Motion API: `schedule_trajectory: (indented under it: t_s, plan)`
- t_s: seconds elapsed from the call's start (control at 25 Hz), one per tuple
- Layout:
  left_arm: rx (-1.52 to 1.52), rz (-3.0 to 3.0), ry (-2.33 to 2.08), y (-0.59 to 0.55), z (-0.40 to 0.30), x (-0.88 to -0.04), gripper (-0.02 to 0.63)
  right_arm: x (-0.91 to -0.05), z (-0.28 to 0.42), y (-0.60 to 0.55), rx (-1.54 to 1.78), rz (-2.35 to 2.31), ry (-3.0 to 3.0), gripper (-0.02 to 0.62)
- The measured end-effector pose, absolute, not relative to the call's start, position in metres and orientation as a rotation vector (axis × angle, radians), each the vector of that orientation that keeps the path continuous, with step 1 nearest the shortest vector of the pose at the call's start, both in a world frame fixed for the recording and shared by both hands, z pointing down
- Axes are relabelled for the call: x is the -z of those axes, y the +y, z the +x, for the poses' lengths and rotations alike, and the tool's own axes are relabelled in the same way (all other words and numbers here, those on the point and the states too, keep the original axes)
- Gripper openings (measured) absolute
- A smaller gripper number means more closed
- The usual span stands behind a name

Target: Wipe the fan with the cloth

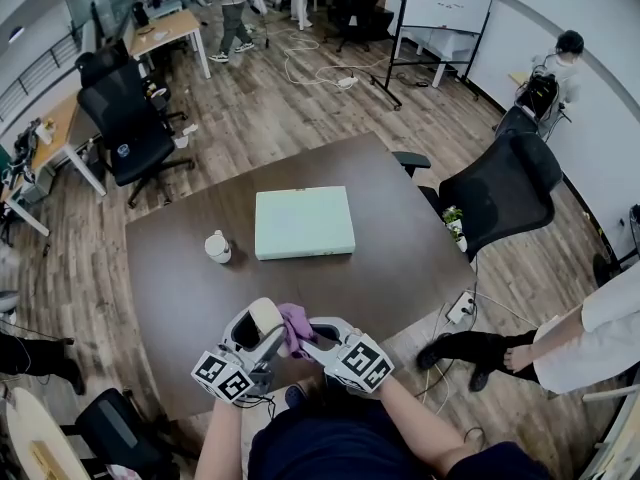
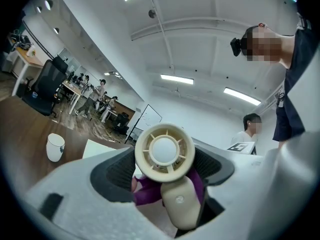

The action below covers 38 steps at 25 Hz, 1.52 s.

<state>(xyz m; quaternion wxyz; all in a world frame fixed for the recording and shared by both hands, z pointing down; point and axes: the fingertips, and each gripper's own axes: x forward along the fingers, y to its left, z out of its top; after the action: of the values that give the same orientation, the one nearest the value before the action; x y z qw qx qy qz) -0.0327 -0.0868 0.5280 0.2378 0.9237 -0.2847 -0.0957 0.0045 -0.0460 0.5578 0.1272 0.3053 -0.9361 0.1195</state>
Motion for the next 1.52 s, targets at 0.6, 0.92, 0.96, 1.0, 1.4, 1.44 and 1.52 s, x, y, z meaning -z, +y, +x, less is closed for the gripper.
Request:
schedule_trajectory:
  t_s: [0.6,0.92,0.96,1.0,1.4,1.44,1.52]
  plan:
    - [0.312,2.494,-0.836,-0.101,-0.043,-0.519,0.368,-0.559,-0.017,-0.017,-0.309,0.77,-2.743,0.106]
    - [0.324,2.458,-0.855,-0.101,-0.051,-0.523,0.368,-0.555,-0.028,-0.003,-0.275,0.675,-2.771,0.106]
    - [0.326,2.456,-0.856,-0.1,-0.051,-0.522,0.368,-0.554,-0.029,0.0,-0.274,0.658,-2.777,0.107]
    - [0.327,2.455,-0.856,-0.1,-0.051,-0.522,0.368,-0.554,-0.031,0.003,-0.267,0.641,-2.781,0.107]
    - [0.34,2.444,-0.865,-0.095,-0.061,-0.523,0.368,-0.542,-0.047,0.027,-0.168,0.516,-2.811,0.107]
    - [0.341,2.444,-0.863,-0.095,-0.061,-0.523,0.368,-0.541,-0.047,0.027,-0.166,0.509,-2.811,0.107]
    - [0.343,2.445,-0.852,-0.095,-0.06,-0.522,0.368,-0.542,-0.046,0.027,-0.168,0.503,-2.809,0.107]
